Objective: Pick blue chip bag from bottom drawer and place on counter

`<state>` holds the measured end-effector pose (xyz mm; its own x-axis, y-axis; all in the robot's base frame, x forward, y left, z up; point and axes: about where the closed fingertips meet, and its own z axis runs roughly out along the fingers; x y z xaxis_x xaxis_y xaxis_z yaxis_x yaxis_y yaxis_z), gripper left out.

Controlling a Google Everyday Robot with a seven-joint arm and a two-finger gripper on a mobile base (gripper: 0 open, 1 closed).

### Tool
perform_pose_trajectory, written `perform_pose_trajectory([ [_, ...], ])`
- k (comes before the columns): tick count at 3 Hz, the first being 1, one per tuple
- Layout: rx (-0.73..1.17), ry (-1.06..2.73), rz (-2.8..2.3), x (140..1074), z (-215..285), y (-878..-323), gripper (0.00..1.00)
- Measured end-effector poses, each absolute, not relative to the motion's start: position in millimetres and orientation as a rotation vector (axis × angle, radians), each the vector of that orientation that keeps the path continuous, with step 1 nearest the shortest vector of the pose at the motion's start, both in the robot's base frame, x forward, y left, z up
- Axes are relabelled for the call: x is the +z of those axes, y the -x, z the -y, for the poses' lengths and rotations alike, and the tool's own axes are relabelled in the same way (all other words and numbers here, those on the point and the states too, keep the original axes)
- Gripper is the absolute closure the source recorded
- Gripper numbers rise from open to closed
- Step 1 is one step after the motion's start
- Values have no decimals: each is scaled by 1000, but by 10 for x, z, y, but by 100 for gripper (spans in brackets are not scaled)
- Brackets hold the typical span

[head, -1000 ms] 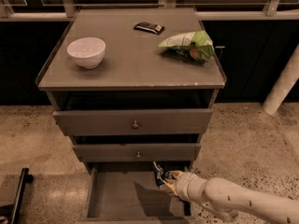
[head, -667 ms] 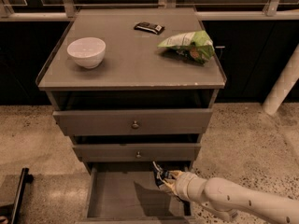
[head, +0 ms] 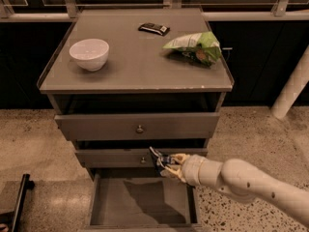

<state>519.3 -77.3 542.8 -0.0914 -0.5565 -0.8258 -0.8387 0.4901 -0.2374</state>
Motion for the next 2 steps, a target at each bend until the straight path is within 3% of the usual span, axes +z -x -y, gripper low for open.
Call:
perform_pose_trajectory([
  [2, 404, 1418, -1465, 7022, 117, -5330, 100],
])
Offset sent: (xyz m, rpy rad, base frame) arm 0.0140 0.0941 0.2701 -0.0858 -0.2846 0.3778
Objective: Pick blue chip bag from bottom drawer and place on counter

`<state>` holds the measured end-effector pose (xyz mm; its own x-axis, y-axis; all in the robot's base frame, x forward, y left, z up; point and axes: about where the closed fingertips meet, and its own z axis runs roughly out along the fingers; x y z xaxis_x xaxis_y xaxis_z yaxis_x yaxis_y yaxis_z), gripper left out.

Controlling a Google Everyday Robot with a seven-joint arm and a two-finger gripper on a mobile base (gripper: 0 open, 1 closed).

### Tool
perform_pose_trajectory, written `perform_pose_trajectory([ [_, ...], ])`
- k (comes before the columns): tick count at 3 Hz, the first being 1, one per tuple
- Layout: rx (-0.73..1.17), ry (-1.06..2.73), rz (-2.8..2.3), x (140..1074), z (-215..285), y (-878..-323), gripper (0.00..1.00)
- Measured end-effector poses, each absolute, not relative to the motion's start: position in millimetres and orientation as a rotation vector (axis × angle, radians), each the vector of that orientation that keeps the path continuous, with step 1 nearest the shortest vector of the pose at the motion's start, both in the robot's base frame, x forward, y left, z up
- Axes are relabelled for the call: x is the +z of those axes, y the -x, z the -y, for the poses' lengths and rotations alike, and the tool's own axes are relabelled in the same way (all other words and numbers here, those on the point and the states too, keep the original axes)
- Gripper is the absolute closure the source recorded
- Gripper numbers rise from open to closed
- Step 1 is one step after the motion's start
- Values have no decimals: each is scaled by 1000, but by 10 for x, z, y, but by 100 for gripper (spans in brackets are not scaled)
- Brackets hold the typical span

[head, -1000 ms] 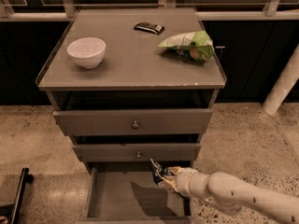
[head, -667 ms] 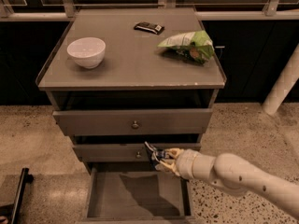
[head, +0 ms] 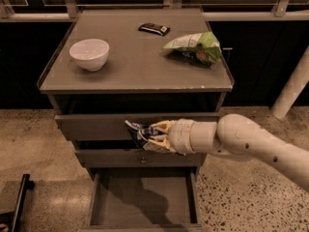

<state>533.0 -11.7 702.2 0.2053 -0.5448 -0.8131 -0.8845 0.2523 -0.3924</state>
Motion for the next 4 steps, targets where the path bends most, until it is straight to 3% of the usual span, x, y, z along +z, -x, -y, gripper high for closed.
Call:
perform_pose_trajectory([
  [2, 161, 1456, -1347, 8411, -55, -5045, 100],
  [4, 113, 1487, -1330, 8634, 66, -5207, 100],
])
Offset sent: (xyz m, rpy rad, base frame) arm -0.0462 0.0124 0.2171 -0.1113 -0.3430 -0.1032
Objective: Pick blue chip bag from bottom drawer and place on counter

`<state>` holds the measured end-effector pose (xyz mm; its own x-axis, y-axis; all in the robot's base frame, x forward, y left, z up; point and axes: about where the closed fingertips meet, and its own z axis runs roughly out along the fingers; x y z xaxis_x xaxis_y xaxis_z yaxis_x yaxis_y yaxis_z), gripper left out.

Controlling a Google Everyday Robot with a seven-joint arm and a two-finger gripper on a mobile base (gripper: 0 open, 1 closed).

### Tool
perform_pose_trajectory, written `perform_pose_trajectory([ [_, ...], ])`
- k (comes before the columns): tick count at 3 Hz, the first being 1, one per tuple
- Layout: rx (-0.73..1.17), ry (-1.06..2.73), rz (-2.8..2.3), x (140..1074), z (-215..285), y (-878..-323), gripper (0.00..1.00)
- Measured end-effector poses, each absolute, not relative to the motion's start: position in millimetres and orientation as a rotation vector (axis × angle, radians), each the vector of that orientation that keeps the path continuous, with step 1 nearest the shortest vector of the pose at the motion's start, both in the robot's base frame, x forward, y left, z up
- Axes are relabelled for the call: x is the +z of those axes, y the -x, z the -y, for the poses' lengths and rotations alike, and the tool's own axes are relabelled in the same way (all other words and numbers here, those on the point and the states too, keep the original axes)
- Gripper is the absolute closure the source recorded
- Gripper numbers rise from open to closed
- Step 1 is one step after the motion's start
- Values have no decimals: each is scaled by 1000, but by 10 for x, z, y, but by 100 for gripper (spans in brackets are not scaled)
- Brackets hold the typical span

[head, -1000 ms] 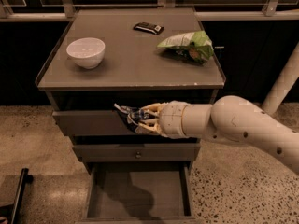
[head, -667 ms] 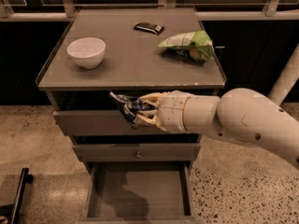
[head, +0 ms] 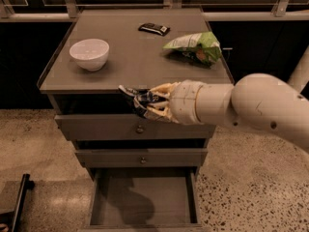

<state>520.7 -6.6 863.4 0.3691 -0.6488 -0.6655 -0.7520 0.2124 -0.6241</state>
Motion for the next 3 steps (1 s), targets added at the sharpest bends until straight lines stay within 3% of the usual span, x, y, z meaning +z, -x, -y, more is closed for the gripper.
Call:
perform_pose_trajectory([
  [1, 62, 1531, -1312, 8916, 214, -5469, 100],
  [3, 32, 1545, -1336, 9153, 435, -6498, 100],
])
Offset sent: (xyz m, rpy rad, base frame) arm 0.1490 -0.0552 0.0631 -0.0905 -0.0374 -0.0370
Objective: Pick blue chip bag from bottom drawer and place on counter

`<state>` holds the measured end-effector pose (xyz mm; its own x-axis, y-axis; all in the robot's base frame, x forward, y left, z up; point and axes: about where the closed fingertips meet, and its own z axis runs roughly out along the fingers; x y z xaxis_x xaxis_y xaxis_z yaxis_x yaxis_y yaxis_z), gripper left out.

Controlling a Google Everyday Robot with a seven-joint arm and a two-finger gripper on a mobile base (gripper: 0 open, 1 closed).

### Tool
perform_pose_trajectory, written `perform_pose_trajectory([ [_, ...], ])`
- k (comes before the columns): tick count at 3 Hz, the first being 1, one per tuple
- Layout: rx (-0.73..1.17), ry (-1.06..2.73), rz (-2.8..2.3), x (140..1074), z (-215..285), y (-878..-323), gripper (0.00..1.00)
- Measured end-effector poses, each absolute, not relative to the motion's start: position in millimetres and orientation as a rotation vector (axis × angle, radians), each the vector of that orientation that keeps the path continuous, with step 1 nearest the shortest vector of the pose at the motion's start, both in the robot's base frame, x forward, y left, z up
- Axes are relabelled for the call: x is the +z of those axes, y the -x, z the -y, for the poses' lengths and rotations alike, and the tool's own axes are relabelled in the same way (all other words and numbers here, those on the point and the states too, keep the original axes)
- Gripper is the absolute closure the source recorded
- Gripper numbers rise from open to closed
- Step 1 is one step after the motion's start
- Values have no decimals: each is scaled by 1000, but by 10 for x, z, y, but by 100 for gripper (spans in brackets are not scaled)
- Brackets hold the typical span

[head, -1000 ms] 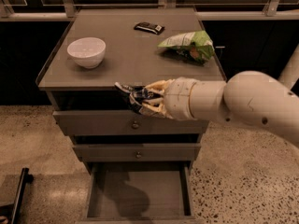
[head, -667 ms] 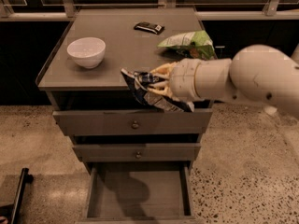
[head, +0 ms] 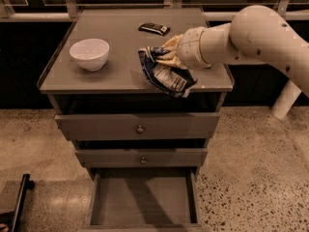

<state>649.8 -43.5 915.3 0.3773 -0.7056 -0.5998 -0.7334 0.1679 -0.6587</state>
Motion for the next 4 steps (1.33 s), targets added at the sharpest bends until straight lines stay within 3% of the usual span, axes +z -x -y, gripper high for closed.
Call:
perform_pose_trajectory([
  [2, 43, 1613, -1337, 9300, 211, -7428, 100],
  [4, 13, 1580, -1297, 9634, 210, -7529, 58],
])
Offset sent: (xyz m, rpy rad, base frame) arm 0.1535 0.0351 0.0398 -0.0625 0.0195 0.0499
